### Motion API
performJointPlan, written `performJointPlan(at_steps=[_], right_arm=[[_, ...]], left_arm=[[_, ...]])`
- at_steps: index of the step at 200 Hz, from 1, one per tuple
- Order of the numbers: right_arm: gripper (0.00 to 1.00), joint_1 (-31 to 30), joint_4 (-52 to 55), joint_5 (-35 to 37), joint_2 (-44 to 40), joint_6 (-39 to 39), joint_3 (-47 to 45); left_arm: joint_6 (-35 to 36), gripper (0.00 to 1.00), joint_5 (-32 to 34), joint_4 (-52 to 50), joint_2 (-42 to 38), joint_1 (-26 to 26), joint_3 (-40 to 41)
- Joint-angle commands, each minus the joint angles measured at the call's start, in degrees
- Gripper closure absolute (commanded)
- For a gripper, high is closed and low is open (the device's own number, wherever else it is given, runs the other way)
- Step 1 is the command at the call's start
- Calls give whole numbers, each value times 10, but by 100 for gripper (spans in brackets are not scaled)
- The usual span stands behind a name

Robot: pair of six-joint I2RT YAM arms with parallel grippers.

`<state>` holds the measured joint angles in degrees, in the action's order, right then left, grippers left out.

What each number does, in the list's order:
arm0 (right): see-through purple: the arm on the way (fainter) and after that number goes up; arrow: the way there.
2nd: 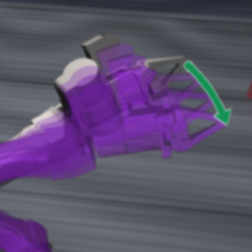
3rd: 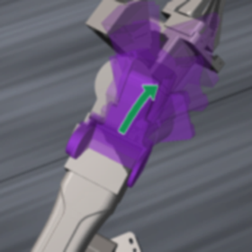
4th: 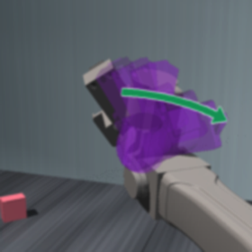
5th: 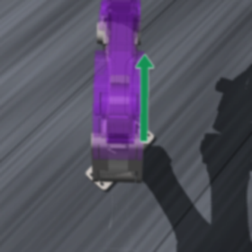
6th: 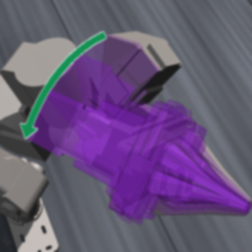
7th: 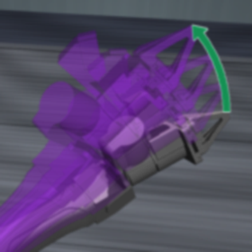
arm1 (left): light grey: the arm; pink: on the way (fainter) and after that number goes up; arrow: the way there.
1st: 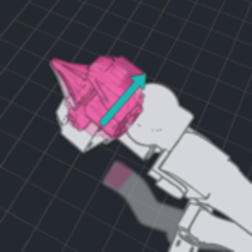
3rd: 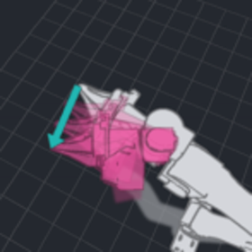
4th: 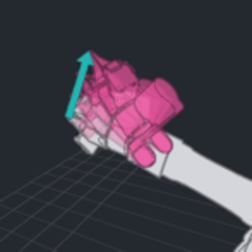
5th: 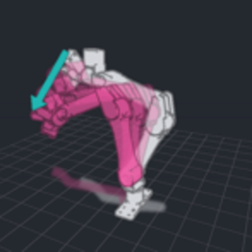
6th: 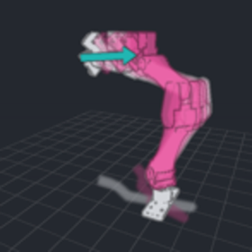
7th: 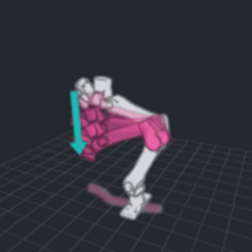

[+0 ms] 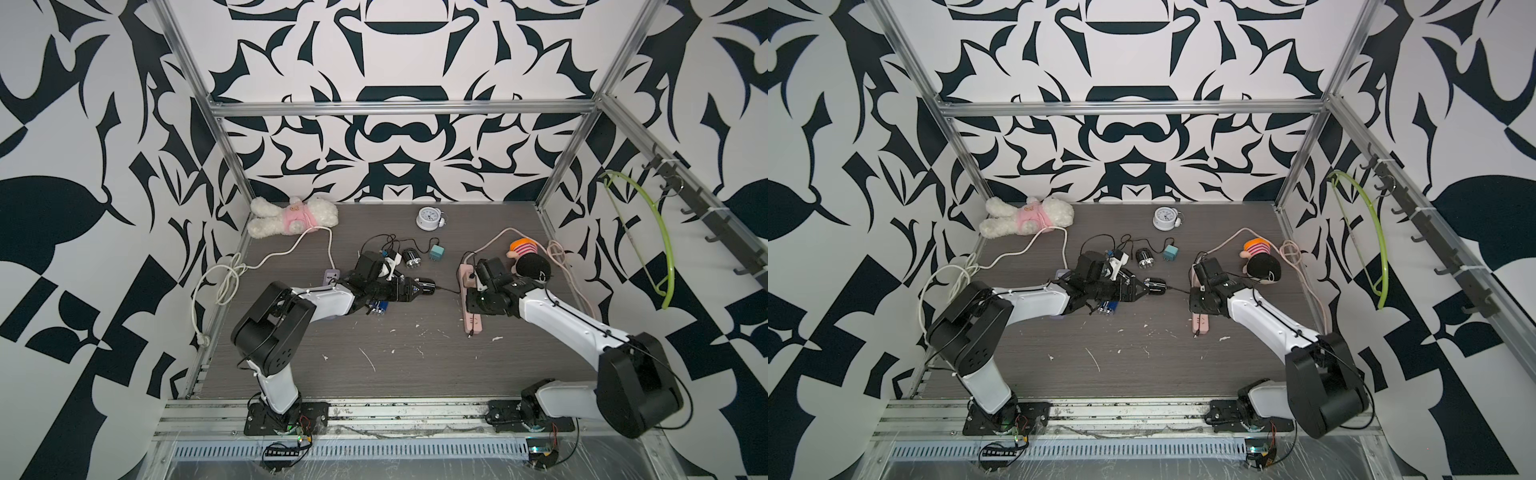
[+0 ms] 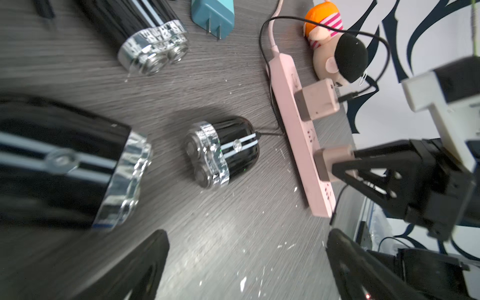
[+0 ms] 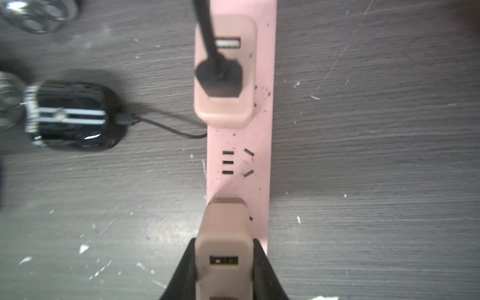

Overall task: Unplug the electric shaver
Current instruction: Remove the plug from the socket.

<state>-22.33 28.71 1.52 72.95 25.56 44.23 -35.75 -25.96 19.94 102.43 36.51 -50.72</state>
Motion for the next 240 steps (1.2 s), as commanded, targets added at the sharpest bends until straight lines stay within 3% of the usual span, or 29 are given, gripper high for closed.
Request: performJointPlan(at_steps=[1, 36, 82, 148, 240], right_arm=[[100, -9, -50, -19, -71, -24, -17], [100, -10, -60, -21, -133, -30, -43], [100, -11, -64, -29, -116, -25, -47], [100, -11, -92, -52, -106, -17, -55], [100, -11, -83, -42, -162, -8, -68]], left_arm=[[-74, 1, -45, 106, 45, 10, -28], [-118, 1, -59, 144, 100, 50, -81], [-149, 1, -60, 180, 117, 76, -92], [-67, 1, 1, 26, 87, 107, -130], [-133, 1, -26, 119, 141, 118, -148]])
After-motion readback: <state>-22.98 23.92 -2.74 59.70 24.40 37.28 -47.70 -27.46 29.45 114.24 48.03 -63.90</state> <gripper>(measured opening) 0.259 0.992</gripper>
